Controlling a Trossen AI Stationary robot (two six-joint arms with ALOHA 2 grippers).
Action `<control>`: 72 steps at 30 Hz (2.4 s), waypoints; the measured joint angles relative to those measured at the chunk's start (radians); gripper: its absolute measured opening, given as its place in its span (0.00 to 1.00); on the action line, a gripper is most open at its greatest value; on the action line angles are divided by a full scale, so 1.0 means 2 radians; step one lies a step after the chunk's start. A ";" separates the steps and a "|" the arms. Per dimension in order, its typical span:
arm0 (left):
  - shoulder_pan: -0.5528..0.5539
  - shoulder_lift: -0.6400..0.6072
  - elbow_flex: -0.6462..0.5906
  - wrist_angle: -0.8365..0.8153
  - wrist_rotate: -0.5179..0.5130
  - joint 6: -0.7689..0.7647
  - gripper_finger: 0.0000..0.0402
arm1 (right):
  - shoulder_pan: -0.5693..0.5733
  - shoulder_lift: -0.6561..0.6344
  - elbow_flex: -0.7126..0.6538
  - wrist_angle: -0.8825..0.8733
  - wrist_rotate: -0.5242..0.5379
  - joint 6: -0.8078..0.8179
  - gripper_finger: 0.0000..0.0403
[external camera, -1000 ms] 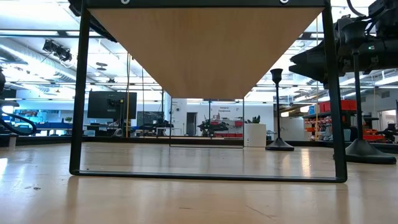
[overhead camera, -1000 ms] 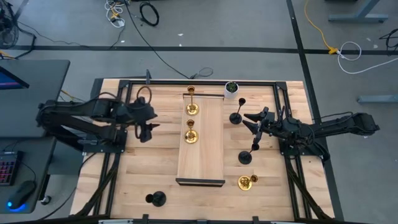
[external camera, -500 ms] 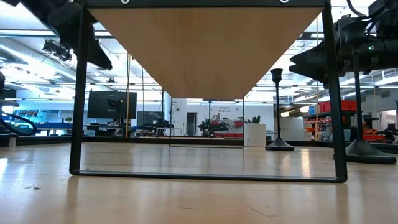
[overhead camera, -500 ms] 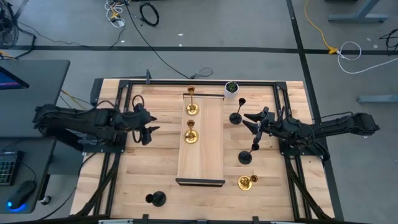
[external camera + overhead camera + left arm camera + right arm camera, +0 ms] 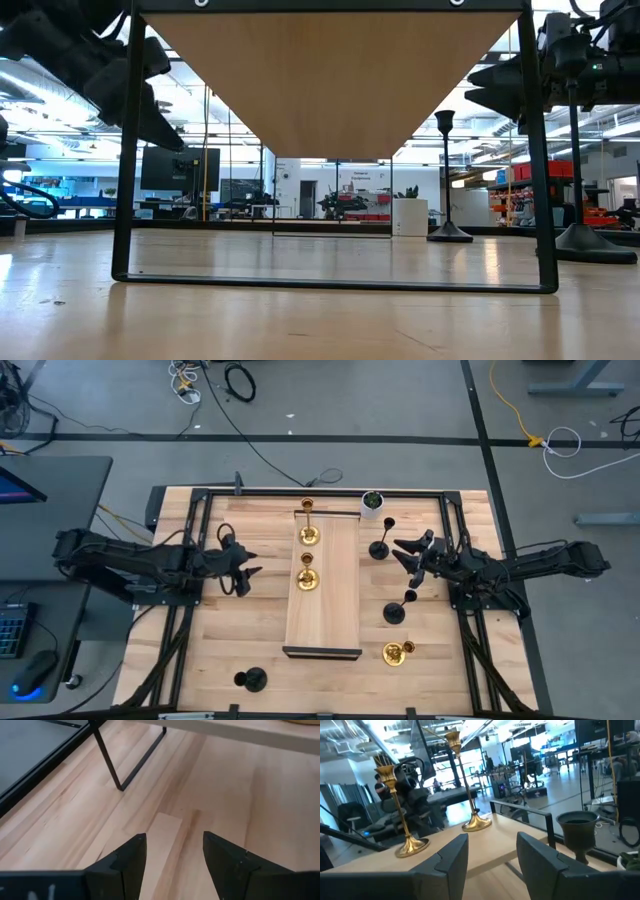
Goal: Pick & Place candle stick holders
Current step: Put the top black candle holder on the shelf
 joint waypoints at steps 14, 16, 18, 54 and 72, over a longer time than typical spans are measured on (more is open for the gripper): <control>0.000 0.000 -0.001 0.021 -0.002 0.003 0.49 | -0.001 0.007 0.000 -0.094 0.144 -0.006 0.42; 0.000 0.000 -0.001 0.021 -0.002 0.003 0.49 | -0.002 0.013 0.000 -0.096 0.159 -0.006 0.42; 0.000 0.000 -0.001 0.021 -0.002 0.003 0.49 | -0.006 0.020 0.000 -0.096 0.161 -0.006 0.42; 0.000 0.000 -0.001 0.026 -0.004 0.003 0.49 | -0.094 0.306 0.061 0.080 0.092 -0.019 0.53; 0.000 0.000 -0.001 0.026 -0.004 0.003 0.49 | -0.100 0.361 0.065 0.094 0.092 0.018 0.19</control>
